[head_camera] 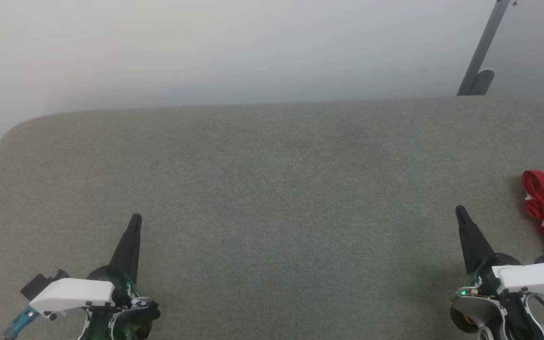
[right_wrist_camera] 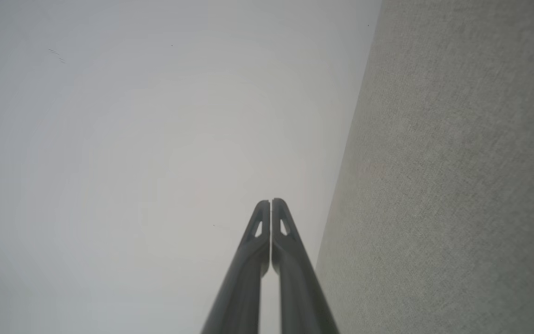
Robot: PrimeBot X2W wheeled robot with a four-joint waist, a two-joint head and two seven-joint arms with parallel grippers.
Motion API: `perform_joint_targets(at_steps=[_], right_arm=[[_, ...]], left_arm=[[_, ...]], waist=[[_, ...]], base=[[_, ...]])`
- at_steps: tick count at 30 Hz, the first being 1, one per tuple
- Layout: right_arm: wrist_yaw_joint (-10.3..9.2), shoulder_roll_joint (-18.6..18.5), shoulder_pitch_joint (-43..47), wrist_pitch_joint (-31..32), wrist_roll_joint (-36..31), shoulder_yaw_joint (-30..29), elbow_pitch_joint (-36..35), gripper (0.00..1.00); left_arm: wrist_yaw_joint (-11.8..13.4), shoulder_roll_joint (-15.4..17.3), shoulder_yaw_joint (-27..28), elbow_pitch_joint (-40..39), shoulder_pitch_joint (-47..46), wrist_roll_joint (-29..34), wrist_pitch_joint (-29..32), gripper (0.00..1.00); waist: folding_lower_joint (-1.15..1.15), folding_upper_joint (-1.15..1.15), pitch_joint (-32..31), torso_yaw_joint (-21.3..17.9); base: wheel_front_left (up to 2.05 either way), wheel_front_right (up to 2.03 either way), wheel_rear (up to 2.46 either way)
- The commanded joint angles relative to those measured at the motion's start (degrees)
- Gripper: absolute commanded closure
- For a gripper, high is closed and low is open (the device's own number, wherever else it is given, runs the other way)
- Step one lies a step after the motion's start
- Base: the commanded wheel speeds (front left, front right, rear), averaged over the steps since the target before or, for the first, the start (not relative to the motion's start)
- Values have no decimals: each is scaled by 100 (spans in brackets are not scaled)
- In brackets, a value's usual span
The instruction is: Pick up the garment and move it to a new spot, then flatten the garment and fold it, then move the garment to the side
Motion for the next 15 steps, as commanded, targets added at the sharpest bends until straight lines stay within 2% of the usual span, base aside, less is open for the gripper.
perform_joint_targets(at_steps=[1, 15], right_arm=[[0, 17, -29, 9, 26, -4, 7, 100], [0, 17, -29, 10, 26, -3, 6, 100]], left_arm=[[-16, -15, 19, -6, -65, 32, 22, 100], [-16, -16, 22, -6, -65, 31, 20, 100]], waist=[[0, 0, 0, 0], [0, 0, 0, 0]], base=[[0, 0, 0], [0, 0, 0]])
